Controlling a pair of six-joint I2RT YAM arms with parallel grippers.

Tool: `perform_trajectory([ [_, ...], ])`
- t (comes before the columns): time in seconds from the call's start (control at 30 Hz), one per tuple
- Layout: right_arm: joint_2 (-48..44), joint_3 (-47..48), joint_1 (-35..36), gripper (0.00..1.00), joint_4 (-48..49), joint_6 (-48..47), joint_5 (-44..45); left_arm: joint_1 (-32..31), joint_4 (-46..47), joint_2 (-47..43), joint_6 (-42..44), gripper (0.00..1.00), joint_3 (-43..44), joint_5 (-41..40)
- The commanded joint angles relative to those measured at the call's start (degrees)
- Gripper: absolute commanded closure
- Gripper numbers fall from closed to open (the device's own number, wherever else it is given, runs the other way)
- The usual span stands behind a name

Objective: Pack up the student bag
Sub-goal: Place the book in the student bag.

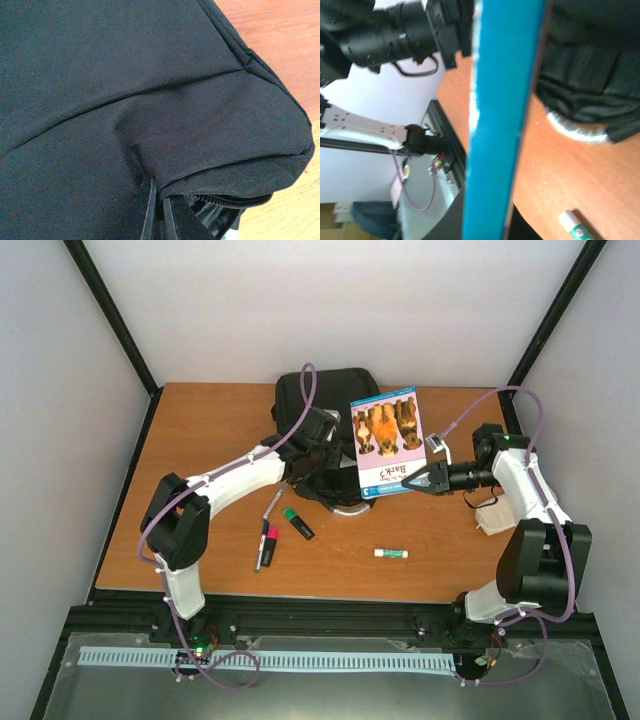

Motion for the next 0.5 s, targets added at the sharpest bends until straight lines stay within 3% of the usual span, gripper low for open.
perform_trajectory([
  [0.0, -1.1, -1.0, 0.3, 0.97, -3.7, -4.4, -5.8, 2.6, 9.8, 1.8, -3.1, 0.99, 4.2, 5.8],
  [0.23, -5.8, -12.8, 4.0, 0.97, 9.4, 10.0, -6.2, 5.7, 12.3, 1.2, -3.0, 0.99, 5.5, 8.8],
  [0.47, -7.7, -15.7, 7.2, 0.97, 11.6, 13.2, -5.0, 5.9, 11.3, 0.8, 0.4, 0.99, 10.8, 9.9],
])
